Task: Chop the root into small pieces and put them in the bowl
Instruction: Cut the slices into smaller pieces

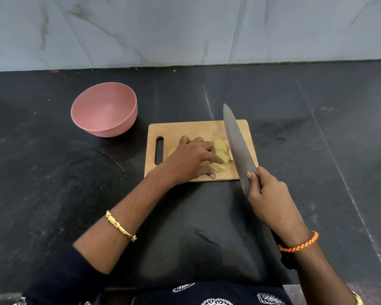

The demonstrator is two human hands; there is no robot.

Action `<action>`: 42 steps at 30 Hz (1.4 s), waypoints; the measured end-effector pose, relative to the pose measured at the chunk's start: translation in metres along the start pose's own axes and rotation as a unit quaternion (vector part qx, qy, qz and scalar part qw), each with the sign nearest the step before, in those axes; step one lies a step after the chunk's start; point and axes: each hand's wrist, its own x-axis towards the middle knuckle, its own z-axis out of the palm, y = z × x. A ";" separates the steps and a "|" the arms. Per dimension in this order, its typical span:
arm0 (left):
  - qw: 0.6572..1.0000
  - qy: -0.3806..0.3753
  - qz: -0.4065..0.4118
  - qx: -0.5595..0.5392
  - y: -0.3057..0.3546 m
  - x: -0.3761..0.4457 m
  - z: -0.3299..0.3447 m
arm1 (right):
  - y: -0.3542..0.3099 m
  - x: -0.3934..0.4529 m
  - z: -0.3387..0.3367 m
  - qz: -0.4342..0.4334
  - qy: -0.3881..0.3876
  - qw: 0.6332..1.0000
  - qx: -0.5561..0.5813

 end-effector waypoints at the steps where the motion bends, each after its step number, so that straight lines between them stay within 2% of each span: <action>1: 1.000 -0.005 0.009 -0.003 0.001 0.001 0.001 | 0.001 0.000 -0.001 -0.002 0.006 1.000 -0.005; 5: 1.000 0.014 0.019 -0.012 0.002 0.005 0.006 | 0.001 0.003 -0.001 -0.005 0.010 1.000 -0.003; 10: 0.992 0.113 -0.043 -0.027 -0.008 -0.004 0.013 | -0.003 0.002 0.005 -0.022 -0.010 1.000 0.000; 13: 0.988 0.141 -0.064 -0.011 -0.005 -0.007 0.016 | -0.004 0.001 0.008 -0.019 -0.029 0.999 -0.001; 21: 0.976 0.210 -0.022 -0.054 0.017 -0.010 0.025 | 0.003 0.003 0.000 0.008 0.002 1.000 0.015; 25: 0.953 0.245 -0.092 -0.152 0.042 -0.003 0.037 | 0.004 0.003 -0.004 0.007 0.016 1.000 0.014; 29: 0.930 0.282 -0.183 -0.151 0.067 0.003 0.053 | 0.005 0.004 -0.003 0.011 0.027 0.999 0.017; 33: 0.906 0.313 -0.223 -0.175 0.064 0.003 0.058 | 0.005 0.003 -0.002 0.005 0.024 1.000 0.012; 37: 0.897 0.313 -0.233 -0.210 0.044 -0.001 0.053 | 0.003 0.003 0.000 -0.003 0.002 1.000 0.014; 42: 0.909 0.287 -0.208 -0.219 0.023 -0.006 0.039 | 0.001 0.001 0.005 -0.012 -0.023 1.000 0.008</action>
